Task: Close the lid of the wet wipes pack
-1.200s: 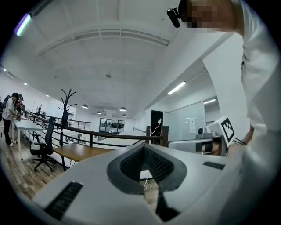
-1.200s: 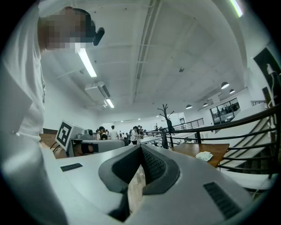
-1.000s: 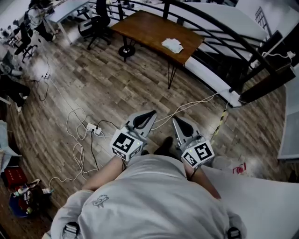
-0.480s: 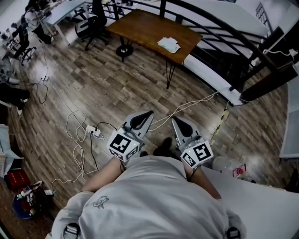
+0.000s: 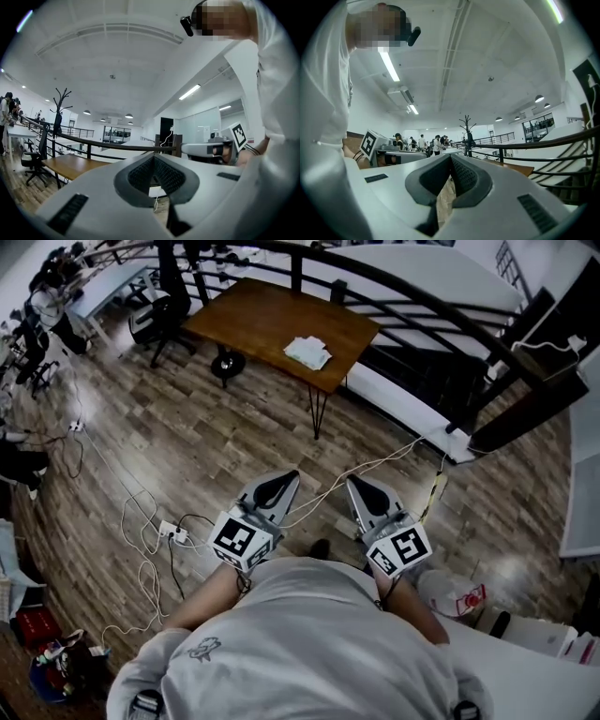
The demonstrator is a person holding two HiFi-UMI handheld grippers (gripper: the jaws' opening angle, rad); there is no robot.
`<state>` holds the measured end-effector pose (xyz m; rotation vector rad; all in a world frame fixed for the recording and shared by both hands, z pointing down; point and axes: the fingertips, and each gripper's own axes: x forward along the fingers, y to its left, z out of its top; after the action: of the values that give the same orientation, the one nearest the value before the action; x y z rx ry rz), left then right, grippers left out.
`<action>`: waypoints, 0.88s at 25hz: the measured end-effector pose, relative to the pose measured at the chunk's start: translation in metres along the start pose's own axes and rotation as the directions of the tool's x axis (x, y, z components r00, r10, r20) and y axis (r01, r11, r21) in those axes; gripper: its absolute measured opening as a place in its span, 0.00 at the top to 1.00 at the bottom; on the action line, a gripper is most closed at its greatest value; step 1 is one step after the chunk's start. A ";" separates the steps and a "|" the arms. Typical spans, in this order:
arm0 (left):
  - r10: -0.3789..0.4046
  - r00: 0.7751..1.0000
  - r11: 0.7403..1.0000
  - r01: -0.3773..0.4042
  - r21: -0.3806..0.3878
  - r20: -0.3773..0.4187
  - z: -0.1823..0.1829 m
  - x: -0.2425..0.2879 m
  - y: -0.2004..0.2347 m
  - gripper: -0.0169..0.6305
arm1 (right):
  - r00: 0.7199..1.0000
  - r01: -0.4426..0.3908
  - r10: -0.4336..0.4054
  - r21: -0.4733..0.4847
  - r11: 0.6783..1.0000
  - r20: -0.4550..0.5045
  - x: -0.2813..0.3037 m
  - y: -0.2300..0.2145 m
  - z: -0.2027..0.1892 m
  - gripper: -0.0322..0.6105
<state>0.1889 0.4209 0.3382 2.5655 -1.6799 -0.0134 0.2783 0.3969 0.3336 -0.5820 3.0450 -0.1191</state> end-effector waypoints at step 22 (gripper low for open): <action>0.008 1.000 1.000 -0.008 0.016 -0.002 0.017 0.096 0.104 0.96 | 1.000 -0.022 0.022 0.003 1.000 -0.010 0.098 -0.094 0.007 0.90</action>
<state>0.1312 0.2901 0.3317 2.5695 -1.6965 0.0030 0.2220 0.2730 0.3321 -0.5485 3.0593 -0.1268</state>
